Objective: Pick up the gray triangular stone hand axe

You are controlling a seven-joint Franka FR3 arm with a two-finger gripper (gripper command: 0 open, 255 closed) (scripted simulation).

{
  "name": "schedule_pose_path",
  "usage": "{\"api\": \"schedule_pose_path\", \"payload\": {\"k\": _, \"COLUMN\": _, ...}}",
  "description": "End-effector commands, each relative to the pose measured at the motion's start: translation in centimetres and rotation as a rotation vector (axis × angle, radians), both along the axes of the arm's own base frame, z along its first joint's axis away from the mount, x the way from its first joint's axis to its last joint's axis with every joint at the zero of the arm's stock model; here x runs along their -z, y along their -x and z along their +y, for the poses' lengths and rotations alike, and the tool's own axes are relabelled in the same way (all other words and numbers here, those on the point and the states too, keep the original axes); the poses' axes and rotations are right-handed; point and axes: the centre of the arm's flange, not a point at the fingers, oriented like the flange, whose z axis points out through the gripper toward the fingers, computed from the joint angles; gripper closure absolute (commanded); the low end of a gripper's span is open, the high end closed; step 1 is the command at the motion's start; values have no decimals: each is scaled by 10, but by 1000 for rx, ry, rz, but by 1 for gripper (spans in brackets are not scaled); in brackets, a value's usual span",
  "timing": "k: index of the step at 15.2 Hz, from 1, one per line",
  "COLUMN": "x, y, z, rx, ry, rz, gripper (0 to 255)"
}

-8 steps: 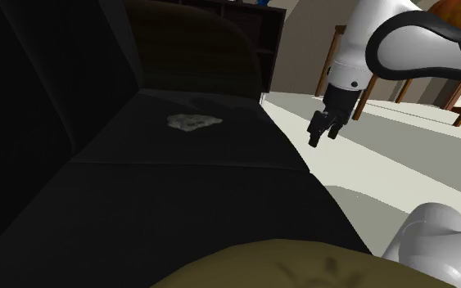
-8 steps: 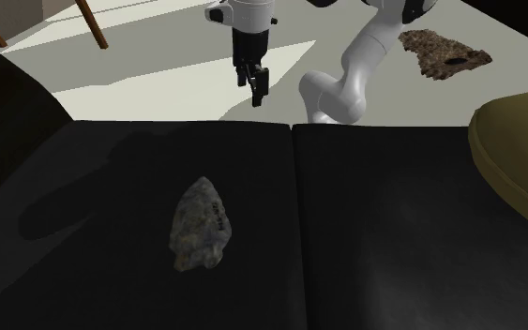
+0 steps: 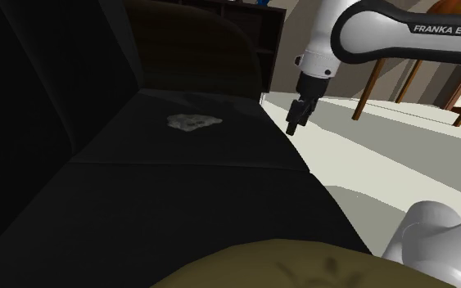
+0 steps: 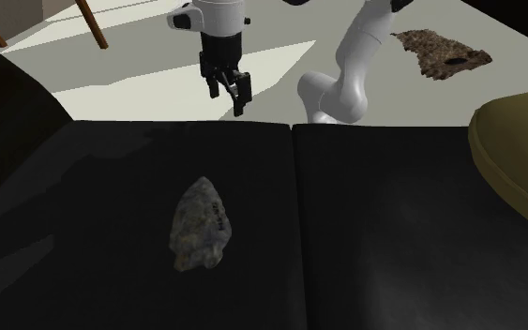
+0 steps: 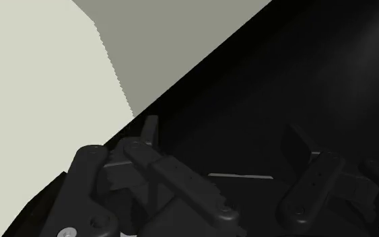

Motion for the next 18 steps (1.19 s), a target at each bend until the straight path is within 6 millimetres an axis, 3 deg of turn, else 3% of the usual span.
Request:
{"api": "schedule_pose_path", "payload": {"k": 1, "x": -4, "y": -22, "z": 5, "rx": -103, "ry": -9, "rz": -3, "gripper": 0}}
{"api": "schedule_pose_path", "payload": {"k": 10, "x": -25, "y": -112, "z": 68, "rx": -546, "ry": -52, "rz": -16, "gripper": 0}}
{"api": "schedule_pose_path", "payload": {"k": 18, "x": -46, "y": -162, "z": 151, "rx": -941, "ry": -90, "rz": -27, "gripper": 0}}
